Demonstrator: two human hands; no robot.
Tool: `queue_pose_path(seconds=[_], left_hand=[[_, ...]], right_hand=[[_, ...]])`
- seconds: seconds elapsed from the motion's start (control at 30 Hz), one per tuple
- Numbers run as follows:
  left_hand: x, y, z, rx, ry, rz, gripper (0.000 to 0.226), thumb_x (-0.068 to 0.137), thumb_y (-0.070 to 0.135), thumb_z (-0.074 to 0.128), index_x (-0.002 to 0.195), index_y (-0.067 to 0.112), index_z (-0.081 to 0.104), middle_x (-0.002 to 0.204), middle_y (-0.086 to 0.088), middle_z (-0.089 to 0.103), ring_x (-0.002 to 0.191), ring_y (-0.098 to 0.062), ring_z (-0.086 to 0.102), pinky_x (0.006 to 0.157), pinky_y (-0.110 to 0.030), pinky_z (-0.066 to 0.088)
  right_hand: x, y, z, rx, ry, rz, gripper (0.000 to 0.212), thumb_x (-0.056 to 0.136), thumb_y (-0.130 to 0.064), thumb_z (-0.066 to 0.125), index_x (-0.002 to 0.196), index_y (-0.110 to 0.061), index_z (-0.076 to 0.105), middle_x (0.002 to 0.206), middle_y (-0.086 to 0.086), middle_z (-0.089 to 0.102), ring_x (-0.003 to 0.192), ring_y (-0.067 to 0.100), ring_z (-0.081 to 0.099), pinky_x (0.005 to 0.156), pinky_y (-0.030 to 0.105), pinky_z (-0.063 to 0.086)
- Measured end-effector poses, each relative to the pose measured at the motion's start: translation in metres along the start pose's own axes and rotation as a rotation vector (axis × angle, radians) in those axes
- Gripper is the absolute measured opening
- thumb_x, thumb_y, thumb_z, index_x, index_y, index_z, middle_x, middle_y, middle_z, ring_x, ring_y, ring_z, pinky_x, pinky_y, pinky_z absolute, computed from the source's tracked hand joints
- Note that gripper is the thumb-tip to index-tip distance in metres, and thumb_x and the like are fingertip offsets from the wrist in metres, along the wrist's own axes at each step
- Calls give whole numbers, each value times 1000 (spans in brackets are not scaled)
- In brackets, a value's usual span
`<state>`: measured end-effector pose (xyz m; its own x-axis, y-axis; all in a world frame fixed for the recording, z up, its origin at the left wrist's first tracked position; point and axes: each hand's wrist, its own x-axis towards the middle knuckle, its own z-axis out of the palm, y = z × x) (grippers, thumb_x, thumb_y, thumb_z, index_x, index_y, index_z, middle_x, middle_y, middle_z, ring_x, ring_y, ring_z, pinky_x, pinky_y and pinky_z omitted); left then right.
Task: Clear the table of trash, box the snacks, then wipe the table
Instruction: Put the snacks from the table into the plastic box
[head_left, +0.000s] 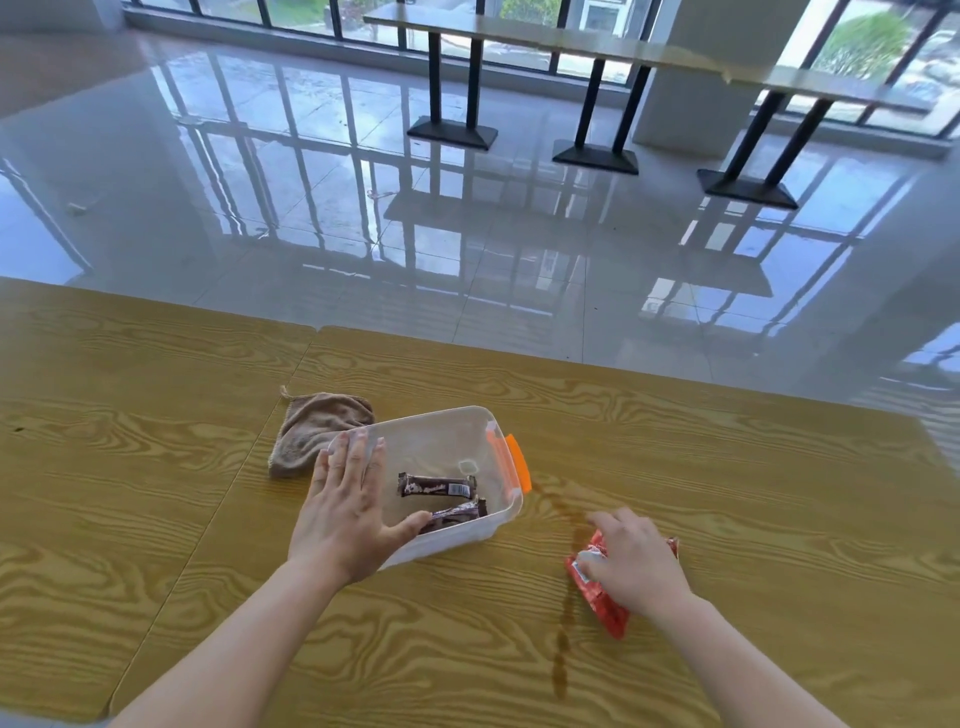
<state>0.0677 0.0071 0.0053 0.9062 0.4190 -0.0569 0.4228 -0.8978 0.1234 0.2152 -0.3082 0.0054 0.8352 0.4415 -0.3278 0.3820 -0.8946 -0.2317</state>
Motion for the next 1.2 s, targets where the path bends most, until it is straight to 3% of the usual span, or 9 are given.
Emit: queue_pose_path(seconds=[0.2,0.37,0.53,0.67,0.9,1.2], left_hand=[[-1,-1,0,-24,41,13,112,75,89,18,157,14,2,165,-9,-13,146,-20,-28,122,-42,-12],[0,-1,0,-16,45,13,110,76,87,21,157,14,4,165,-9,-12,145,-18,-30,121,-40,-14],[-1,-1,0,-31,60,14,108,77,84,23,157,13,11,166,-9,-5,150,-22,-19,122,-42,-10],[-1,-1,1,-42,77,20,106,78,83,25,156,12,14,166,-11,-3,150,-23,-17,123,-44,-7],[-2,-2,1,-21,61,11,107,77,83,21,157,14,6,165,-9,-10,148,-21,-23,122,-43,-9],[-3,-1,0,-2,47,4,108,77,83,19,157,13,-3,164,-9,-17,146,-21,-30,121,-41,-14]], right_hand=[[-15,7,23,-214,31,-31,73,74,-63,69,136,-34,45,138,-3,43,123,24,41,98,36,43],[-18,10,28,-103,106,-25,36,91,-37,60,126,-30,54,134,-1,43,115,22,41,92,32,46],[-22,24,29,24,115,-39,30,82,-11,59,111,-21,60,123,0,47,108,21,40,93,28,40],[-25,27,18,151,180,-2,31,77,-9,66,106,-21,64,112,-3,49,106,22,44,89,31,42],[-19,-1,-24,226,274,-70,33,77,-11,71,106,-26,66,111,-7,50,105,18,48,85,37,47],[3,-78,-74,233,364,-336,36,76,-14,77,111,-22,68,114,-4,55,105,16,50,87,21,37]])
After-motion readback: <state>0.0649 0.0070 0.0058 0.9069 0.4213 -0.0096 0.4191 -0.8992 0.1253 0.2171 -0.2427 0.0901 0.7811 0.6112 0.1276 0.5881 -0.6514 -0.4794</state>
